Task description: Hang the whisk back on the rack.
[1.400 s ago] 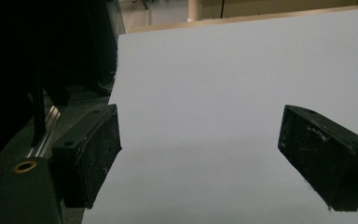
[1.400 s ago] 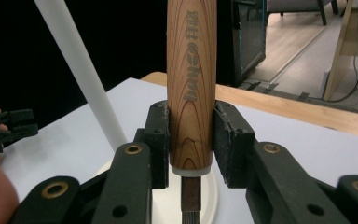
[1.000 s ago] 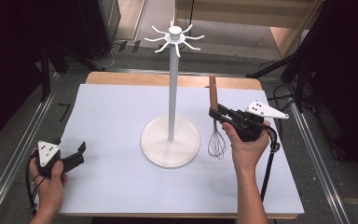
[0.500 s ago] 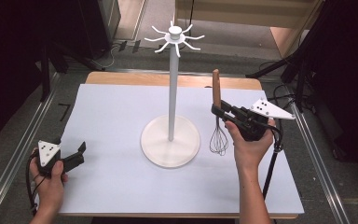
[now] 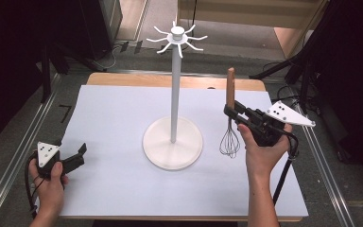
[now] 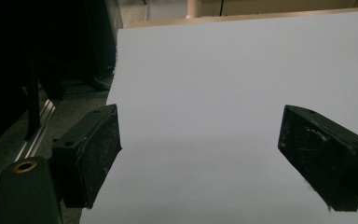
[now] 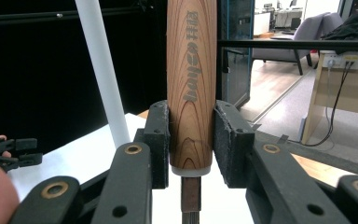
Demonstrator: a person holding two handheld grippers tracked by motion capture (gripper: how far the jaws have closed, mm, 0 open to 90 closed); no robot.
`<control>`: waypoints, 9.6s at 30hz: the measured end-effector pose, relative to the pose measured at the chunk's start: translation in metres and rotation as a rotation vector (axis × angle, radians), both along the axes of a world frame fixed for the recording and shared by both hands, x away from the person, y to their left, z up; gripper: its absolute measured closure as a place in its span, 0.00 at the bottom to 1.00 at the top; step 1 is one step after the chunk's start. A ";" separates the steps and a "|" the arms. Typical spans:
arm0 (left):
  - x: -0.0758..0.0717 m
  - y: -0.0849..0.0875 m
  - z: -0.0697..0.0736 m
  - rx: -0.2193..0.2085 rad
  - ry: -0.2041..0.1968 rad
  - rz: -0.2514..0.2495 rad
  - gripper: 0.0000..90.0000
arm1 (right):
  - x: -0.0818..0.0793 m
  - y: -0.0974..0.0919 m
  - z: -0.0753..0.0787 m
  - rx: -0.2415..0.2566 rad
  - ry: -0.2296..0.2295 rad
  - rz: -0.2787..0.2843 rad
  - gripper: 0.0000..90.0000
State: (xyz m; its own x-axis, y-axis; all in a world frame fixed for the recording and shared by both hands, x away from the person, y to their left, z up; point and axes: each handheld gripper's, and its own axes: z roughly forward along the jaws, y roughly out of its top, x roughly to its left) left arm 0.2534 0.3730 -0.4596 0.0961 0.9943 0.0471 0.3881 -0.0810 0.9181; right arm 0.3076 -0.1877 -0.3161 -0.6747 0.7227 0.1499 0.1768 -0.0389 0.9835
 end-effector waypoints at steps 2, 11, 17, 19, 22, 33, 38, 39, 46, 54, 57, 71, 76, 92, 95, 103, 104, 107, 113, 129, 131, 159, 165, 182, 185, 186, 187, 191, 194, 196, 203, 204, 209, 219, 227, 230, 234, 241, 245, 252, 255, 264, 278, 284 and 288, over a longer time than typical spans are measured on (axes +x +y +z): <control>0.000 0.000 0.000 -0.002 0.001 0.001 0.15 | -0.003 0.000 0.004 0.007 -0.009 0.001 0.78; -0.001 0.000 0.000 -0.003 -0.004 -0.005 0.15 | -0.006 0.004 0.015 0.025 -0.037 0.005 0.78; -0.001 -0.001 0.000 0.004 -0.004 -0.001 0.15 | -0.008 0.011 0.022 0.058 -0.067 0.008 0.78; -0.001 -0.001 0.000 0.008 -0.005 -0.002 0.15 | -0.009 0.013 0.023 0.072 -0.078 0.013 0.78; -0.001 -0.001 0.000 0.014 -0.006 -0.001 0.15 | -0.009 0.017 0.026 0.095 -0.092 0.026 0.78; -0.001 -0.001 0.000 0.011 -0.008 -0.003 0.15 | -0.019 0.037 0.052 0.065 -0.164 0.071 0.78; -0.001 -0.001 0.000 0.014 -0.007 -0.004 0.15 | -0.016 0.042 0.059 0.059 -0.182 0.083 0.78; -0.001 -0.001 0.000 0.014 -0.007 -0.005 0.15 | -0.016 0.042 0.060 0.061 -0.183 0.084 0.78; -0.001 -0.001 0.000 0.015 -0.009 -0.005 0.15 | -0.015 0.047 0.064 0.060 -0.188 0.097 0.78; -0.001 -0.001 0.000 0.010 -0.008 -0.004 0.15 | -0.014 0.052 0.064 0.056 -0.182 0.101 0.78; -0.001 -0.001 0.000 0.009 -0.008 -0.004 0.15 | -0.013 0.054 0.064 0.062 -0.185 0.105 0.78; -0.001 -0.001 0.000 0.006 -0.007 -0.003 0.15 | -0.008 0.062 0.060 0.052 -0.172 0.111 0.78; -0.001 -0.001 0.000 0.008 -0.005 -0.004 0.15 | -0.006 0.065 0.058 0.047 -0.163 0.115 0.78; -0.001 -0.001 0.000 0.009 -0.006 -0.005 0.15 | -0.002 0.069 0.053 0.052 -0.161 0.122 0.78; -0.001 -0.001 0.000 0.011 -0.006 -0.006 0.15 | -0.002 0.070 0.053 0.053 -0.156 0.120 0.78; -0.001 -0.001 0.000 0.012 -0.007 -0.007 0.15 | 0.001 0.072 0.051 0.057 -0.158 0.122 0.78; -0.001 -0.001 0.000 0.012 -0.008 -0.007 0.15 | 0.002 0.073 0.051 0.058 -0.156 0.124 0.78; -0.001 -0.001 0.000 0.012 -0.007 -0.007 0.15 | 0.003 0.073 0.050 0.059 -0.163 0.128 0.78; -0.001 -0.001 0.000 0.013 -0.006 -0.006 0.15 | 0.002 0.071 0.050 0.059 -0.161 0.131 0.78; -0.001 -0.002 0.000 0.017 -0.005 -0.005 0.15 | 0.001 0.049 0.034 0.061 -0.131 0.070 0.50; -0.001 -0.002 0.000 0.019 -0.004 -0.006 0.15 | 0.000 0.043 0.028 0.043 -0.124 0.040 0.45; -0.001 -0.002 0.000 0.021 -0.005 -0.004 0.15 | -0.015 0.006 -0.025 -0.137 -0.027 -0.221 0.00; -0.001 -0.003 0.000 0.024 -0.005 -0.004 0.15 | -0.019 -0.003 -0.042 -0.144 0.005 -0.229 0.00; -0.001 -0.003 0.000 0.031 -0.005 -0.001 0.15 | -0.025 -0.019 -0.073 -0.149 0.051 -0.247 0.00; -0.001 -0.003 0.000 0.030 -0.006 0.000 0.15 | -0.026 -0.021 -0.078 -0.149 0.059 -0.252 0.00; -0.001 -0.003 0.000 0.032 -0.006 -0.001 0.15 | -0.027 -0.023 -0.081 -0.147 0.062 -0.254 0.00; -0.001 -0.003 0.000 0.032 -0.006 -0.001 0.15 | -0.027 -0.023 -0.081 -0.147 0.062 -0.254 0.00; -0.001 -0.003 0.000 0.034 -0.007 -0.002 0.15 | -0.029 -0.029 -0.088 -0.145 0.073 -0.265 0.00; -0.001 -0.003 0.000 0.034 -0.007 -0.002 0.15 | -0.030 -0.032 -0.092 -0.137 0.081 -0.270 0.00; -0.001 -0.003 0.000 0.034 -0.007 -0.002 0.15 | -0.031 -0.035 -0.095 -0.141 0.091 -0.275 0.00; -0.001 -0.003 0.000 0.032 -0.007 -0.001 0.16 | -0.033 -0.046 -0.107 -0.148 0.113 -0.304 0.00; -0.001 -0.003 0.000 0.033 -0.007 -0.001 0.15 | -0.033 -0.049 -0.110 -0.149 0.112 -0.310 0.00; -0.001 -0.003 0.000 0.030 -0.004 -0.002 0.15 | -0.034 -0.058 -0.120 -0.148 0.132 -0.330 0.00; -0.001 -0.003 0.000 0.028 -0.003 -0.003 0.15 | -0.035 -0.071 -0.134 -0.140 0.167 -0.364 0.00; -0.001 -0.003 0.000 0.025 -0.004 -0.003 0.15 | -0.037 -0.084 -0.143 -0.140 0.186 -0.395 0.00; -0.001 -0.003 0.000 0.026 -0.003 -0.002 0.15 | -0.038 -0.089 -0.146 -0.143 0.193 -0.411 0.00; 0.000 -0.003 0.000 0.025 -0.003 -0.003 0.15 | -0.039 -0.095 -0.149 -0.148 0.197 -0.429 0.00; 0.000 -0.003 0.000 0.024 -0.003 -0.003 0.15 | -0.043 -0.109 -0.154 -0.130 0.204 -0.469 0.00; 0.000 -0.003 0.000 0.024 -0.002 -0.003 0.15 | -0.045 -0.116 -0.157 -0.130 0.212 -0.488 0.00; 0.000 -0.003 0.000 0.024 -0.002 -0.004 0.15 | -0.047 -0.126 -0.161 -0.122 0.228 -0.518 0.00; 0.000 -0.003 0.000 0.026 0.001 -0.005 0.15 | -0.049 -0.131 -0.162 -0.118 0.231 -0.530 0.00; 0.000 -0.003 0.000 0.026 0.000 -0.005 0.15 | -0.053 -0.142 -0.167 -0.099 0.239 -0.549 0.00; 0.000 -0.004 -0.001 0.030 -0.003 -0.006 0.15 | -0.054 -0.145 -0.170 -0.170 0.240 -0.566 0.01; 0.000 -0.004 0.000 0.040 0.003 -0.006 0.15 | -0.055 -0.149 -0.170 -0.125 0.244 -0.546 0.01; 0.000 -0.004 -0.001 0.042 0.004 -0.004 0.15 | -0.054 -0.148 -0.170 -0.135 0.248 -0.545 0.01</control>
